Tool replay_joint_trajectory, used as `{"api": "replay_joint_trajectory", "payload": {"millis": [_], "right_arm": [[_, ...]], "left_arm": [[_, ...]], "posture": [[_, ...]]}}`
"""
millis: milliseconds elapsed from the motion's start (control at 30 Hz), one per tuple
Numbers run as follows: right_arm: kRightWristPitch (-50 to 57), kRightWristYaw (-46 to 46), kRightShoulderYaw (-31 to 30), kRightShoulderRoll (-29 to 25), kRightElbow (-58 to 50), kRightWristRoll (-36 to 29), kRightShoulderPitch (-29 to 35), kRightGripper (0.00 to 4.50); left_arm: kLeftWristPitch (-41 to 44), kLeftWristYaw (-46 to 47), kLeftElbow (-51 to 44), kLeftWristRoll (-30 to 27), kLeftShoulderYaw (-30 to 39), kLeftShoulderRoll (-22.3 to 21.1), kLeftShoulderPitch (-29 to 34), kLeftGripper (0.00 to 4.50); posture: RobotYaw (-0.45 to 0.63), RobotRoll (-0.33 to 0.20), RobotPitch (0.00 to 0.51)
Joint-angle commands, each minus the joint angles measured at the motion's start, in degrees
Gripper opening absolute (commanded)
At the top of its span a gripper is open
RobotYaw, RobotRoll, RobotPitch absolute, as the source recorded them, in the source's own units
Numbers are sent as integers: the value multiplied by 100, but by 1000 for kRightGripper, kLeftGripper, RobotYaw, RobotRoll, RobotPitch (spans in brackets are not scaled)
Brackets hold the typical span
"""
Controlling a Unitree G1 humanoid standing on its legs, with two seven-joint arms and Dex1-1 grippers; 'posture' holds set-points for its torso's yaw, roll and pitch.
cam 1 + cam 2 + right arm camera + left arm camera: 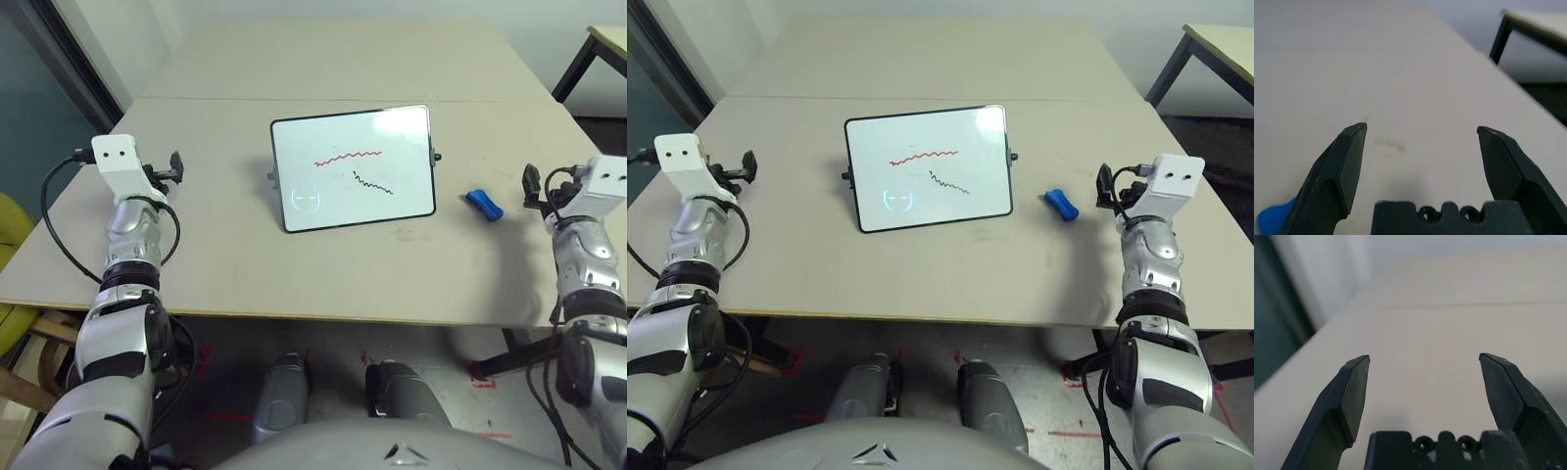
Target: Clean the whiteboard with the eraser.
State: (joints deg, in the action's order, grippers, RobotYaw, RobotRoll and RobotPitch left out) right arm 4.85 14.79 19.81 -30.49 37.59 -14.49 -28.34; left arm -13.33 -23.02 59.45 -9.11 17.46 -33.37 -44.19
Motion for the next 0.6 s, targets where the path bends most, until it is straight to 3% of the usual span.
{"api": "replay_joint_trajectory", "payload": {"millis": [33,167,300,467,600], "right_arm": [[1446,446,-272,-274,-1040,-193,147,4482],[3405,991,-693,-706,-2120,-405,199,4482],[4683,1616,-1186,-1129,-2665,-577,21,4482],[5157,2292,-1988,-1473,-2587,-375,-226,4482],[4968,2521,-2373,-1407,-1979,-126,-571,4482]], "left_arm": [[180,-1275,68,-102,-215,-124,-105,4500],[424,-2552,10,-167,-400,-278,-183,4500],[1014,-3995,-370,-489,-490,-340,-214,4500],[1745,-5274,-898,-647,-792,-481,-188,4500],[2700,-6109,-1680,-942,-988,-582,-16,4500]], "posture": [[143,0,69],[129,0,71],[127,0,73],[142,0,71],[152,0,68]]}}
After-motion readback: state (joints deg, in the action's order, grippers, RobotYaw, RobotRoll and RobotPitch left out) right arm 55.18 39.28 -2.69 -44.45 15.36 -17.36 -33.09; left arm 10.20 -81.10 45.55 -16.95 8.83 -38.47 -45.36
